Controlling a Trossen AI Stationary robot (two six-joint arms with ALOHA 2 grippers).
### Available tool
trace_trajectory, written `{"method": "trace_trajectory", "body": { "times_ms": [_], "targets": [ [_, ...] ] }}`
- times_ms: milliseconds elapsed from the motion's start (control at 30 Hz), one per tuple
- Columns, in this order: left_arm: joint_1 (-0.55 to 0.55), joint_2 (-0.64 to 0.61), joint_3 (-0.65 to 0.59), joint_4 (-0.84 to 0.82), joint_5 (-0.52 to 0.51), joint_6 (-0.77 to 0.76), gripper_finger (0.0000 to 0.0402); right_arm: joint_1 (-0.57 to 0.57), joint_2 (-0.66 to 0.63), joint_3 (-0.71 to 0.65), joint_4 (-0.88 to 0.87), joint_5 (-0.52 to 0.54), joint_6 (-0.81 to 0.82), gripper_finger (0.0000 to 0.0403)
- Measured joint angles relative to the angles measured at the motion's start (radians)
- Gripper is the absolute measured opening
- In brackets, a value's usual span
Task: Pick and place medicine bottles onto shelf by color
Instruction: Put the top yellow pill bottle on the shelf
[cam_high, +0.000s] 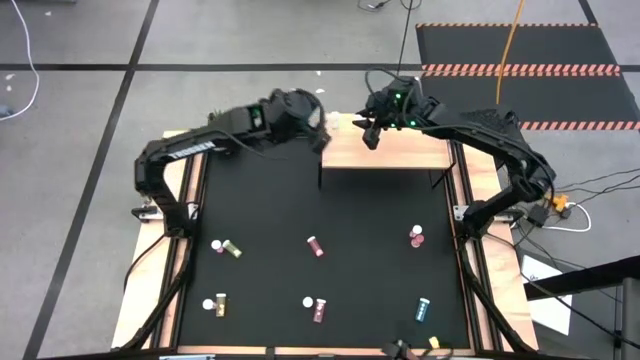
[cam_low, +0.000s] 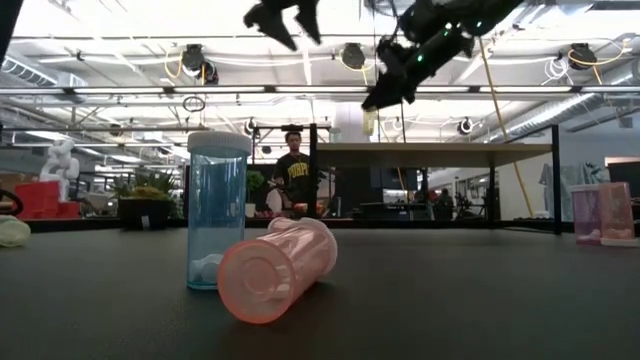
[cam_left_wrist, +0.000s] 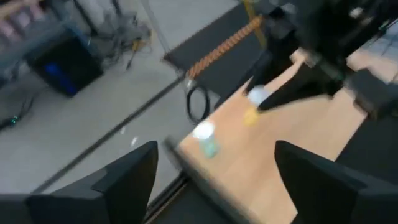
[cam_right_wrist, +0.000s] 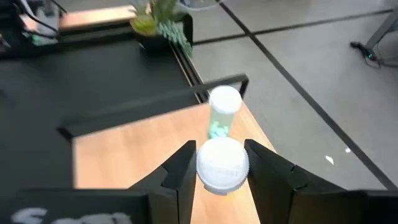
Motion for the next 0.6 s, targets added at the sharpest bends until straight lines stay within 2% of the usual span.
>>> {"method": "trace_trajectory", "body": {
  "times_ms": [233, 600],
  "targets": [
    [0.016, -0.018, -0.002, -0.029, 0.029, -0.028, 0.0288, -0.039, 0.037, 0.000, 0.012, 0.019, -0.006, 0.0116],
    [0.021, -0.014, -0.002, -0.033, 0.038, -0.027, 0.0296, -0.082, 0.041, 0.001, 0.003, 0.014, -0.017, 0.0116]
  ]
}}
